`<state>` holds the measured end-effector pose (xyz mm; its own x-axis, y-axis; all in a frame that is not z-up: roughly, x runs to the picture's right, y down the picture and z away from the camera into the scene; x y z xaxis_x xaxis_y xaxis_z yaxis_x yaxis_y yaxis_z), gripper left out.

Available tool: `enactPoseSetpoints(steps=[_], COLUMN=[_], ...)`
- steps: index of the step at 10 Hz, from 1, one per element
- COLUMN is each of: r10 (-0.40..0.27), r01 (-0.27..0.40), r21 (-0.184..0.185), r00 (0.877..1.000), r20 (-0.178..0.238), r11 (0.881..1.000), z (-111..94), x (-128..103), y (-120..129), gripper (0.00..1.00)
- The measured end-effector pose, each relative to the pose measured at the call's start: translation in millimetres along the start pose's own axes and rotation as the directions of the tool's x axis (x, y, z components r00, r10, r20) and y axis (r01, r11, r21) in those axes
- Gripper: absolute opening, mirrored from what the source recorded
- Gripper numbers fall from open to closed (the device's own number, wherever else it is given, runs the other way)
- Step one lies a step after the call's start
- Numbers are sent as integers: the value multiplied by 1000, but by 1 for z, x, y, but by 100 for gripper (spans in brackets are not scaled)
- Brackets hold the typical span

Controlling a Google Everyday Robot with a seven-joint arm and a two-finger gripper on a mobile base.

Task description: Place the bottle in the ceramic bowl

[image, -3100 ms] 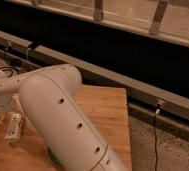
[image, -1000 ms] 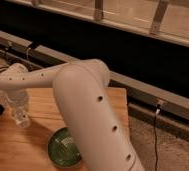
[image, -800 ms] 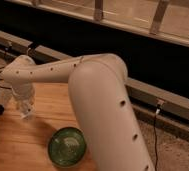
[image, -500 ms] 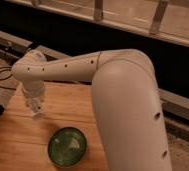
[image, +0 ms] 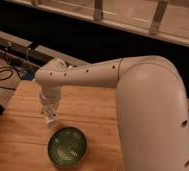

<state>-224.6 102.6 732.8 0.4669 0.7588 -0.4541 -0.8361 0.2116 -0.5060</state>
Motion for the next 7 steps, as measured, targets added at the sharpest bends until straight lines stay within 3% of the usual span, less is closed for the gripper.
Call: enactPoseSetpoints(steps=[3,5,7], r10=[-9,9,53], r01=[9,-9,-53], r21=[-1,3,5], r00=[1000,1000,998], r20=[-1,14,30], r11=[1000,1000,999], z=[0,-13,-24], x=[-2,1,27], y=[3,-6,-16], gripper=[0,0,0])
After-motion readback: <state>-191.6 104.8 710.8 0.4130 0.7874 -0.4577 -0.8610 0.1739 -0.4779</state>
